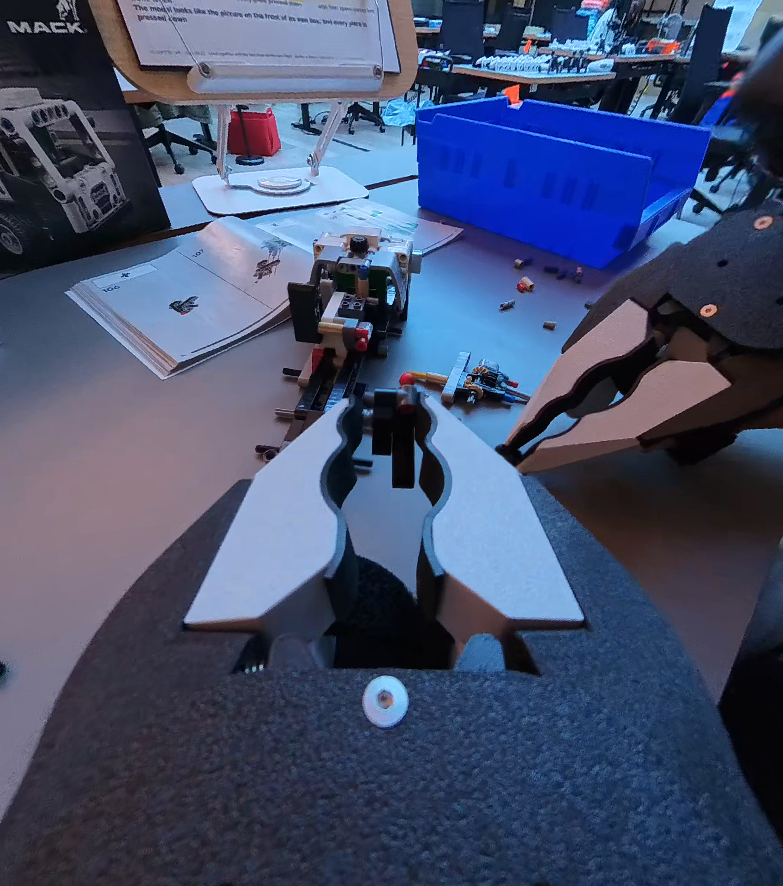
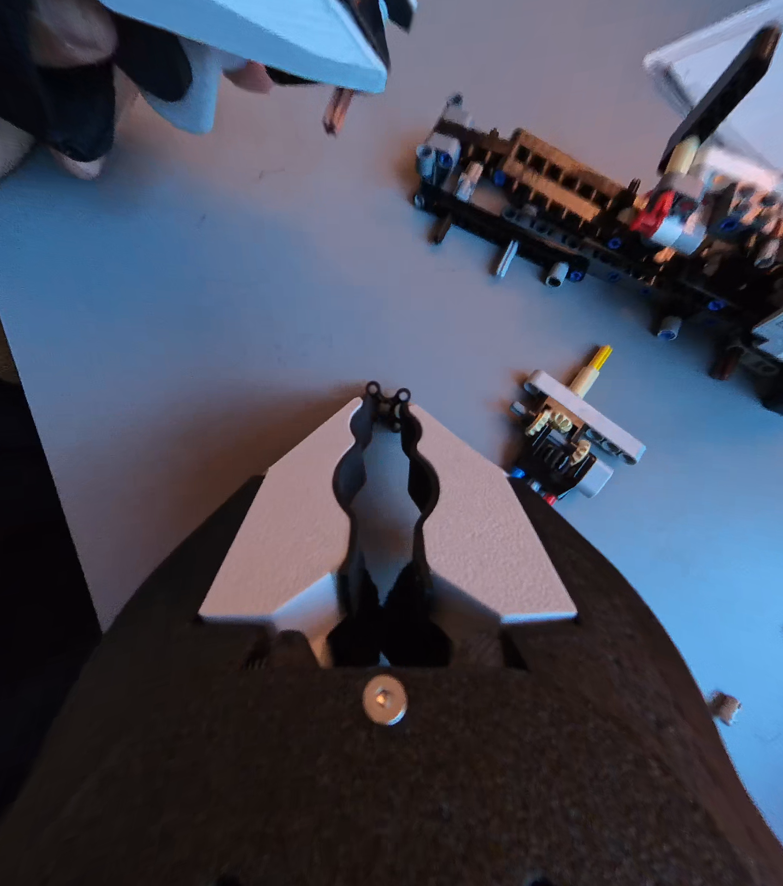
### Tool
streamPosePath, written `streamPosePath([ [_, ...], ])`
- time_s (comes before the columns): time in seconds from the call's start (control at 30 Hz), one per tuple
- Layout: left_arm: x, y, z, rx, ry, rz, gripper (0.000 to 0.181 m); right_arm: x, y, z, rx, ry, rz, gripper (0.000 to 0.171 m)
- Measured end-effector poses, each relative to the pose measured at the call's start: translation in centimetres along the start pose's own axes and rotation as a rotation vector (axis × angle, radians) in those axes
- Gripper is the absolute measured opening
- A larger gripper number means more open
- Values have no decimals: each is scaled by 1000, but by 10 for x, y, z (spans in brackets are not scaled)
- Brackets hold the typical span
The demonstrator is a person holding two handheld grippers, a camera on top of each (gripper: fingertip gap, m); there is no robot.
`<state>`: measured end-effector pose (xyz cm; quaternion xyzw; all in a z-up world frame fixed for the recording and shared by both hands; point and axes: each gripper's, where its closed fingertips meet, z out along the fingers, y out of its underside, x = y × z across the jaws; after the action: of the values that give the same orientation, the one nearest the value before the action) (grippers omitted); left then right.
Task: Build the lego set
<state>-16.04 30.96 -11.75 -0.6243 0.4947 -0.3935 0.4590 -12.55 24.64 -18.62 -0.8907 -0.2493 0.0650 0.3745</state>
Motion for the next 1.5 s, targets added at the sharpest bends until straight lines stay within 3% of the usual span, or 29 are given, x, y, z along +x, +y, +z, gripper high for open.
streamPosePath([
  [0.13, 11, -9, 3, 57, 72, -93, 20, -5, -40, -24, 256, 49, -85, 8],
  [0.33, 16, -26, 8, 173, 183, -367, 19, -1, -94, -74, 621, 315, -213, 8],
  [0.5, 12, -28, 9, 213, 279, -567, 19, -5, -98, -61, 638, 386, -310, 8],
  [0.8, 9, -39, -3, 322, 304, -576, 19, -10, -120, -51, 705, 352, -207, 8],
  [1.17, 5, -40, -6, 353, 272, -568, 19, -8, -123, -50, 682, 416, -175, 8],
  [1.5, 5, -44, -10, 388, 211, -508, 19, -11, -125, -51, 645, 355, -87, 8],
])
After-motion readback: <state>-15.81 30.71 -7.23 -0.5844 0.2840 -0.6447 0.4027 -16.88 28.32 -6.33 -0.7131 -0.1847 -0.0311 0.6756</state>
